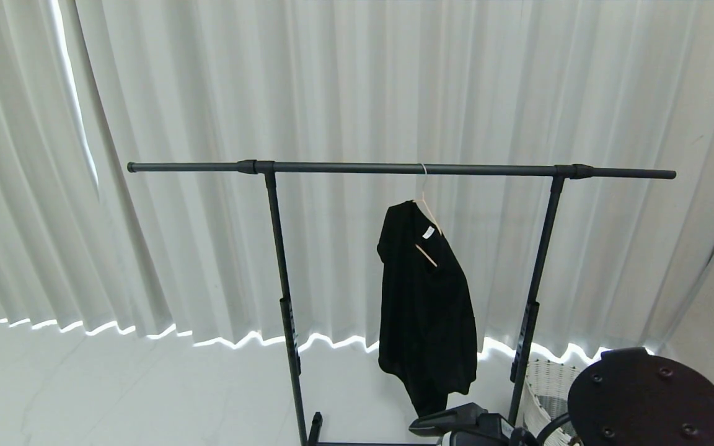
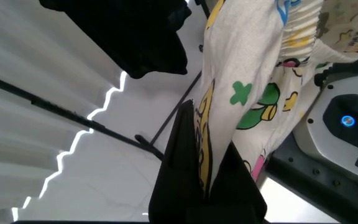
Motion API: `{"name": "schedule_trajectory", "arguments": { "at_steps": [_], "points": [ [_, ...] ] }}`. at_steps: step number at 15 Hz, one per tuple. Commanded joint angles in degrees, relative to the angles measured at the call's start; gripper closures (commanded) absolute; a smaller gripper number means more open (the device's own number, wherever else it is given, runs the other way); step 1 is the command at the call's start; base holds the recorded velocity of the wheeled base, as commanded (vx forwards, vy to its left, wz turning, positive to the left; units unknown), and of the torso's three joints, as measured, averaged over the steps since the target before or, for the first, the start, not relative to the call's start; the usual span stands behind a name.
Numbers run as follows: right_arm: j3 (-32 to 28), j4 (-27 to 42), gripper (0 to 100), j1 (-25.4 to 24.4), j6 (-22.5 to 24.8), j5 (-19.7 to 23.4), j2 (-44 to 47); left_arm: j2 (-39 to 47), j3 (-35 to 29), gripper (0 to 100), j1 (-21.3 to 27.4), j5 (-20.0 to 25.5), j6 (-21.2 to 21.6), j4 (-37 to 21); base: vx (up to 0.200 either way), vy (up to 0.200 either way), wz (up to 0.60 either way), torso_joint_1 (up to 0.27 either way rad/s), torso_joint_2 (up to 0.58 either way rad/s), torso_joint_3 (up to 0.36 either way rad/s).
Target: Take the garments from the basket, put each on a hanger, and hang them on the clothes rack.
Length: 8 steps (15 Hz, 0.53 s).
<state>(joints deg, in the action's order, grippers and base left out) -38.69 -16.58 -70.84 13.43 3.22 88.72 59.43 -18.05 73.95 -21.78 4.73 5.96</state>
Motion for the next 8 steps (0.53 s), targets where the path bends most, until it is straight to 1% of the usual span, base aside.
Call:
{"name": "schedule_trajectory", "arguments": {
  "at_steps": [1,4,6,8],
  "points": [
    [-0.2,0.1,0,-0.1,-0.1,0.1,0.8,0.0,-0.1,100,0.3,0.0,0.0,0.0,0.0,0.0,0.0,0.0,0.0,0.0],
    [-0.2,0.5,0,-0.1,-0.1,0.0,1.4,-0.1,-0.1,100,0.3,0.0,0.0,0.0,0.0,0.0,0.0,0.0,0.0,0.0],
    [-0.2,2.2,0,-0.1,-0.2,0.0,1.0,-0.2,-0.2,100,0.3,0.0,0.0,0.0,0.0,0.0,0.0,0.0,0.0,0.0],
    [-0.2,2.3,0,-0.1,-0.1,0.0,0.9,-0.1,-0.2,100,0.3,0.0,0.0,1.1,0.0,0.0,0.0,0.0,0.0,0.0]
  ]
}}
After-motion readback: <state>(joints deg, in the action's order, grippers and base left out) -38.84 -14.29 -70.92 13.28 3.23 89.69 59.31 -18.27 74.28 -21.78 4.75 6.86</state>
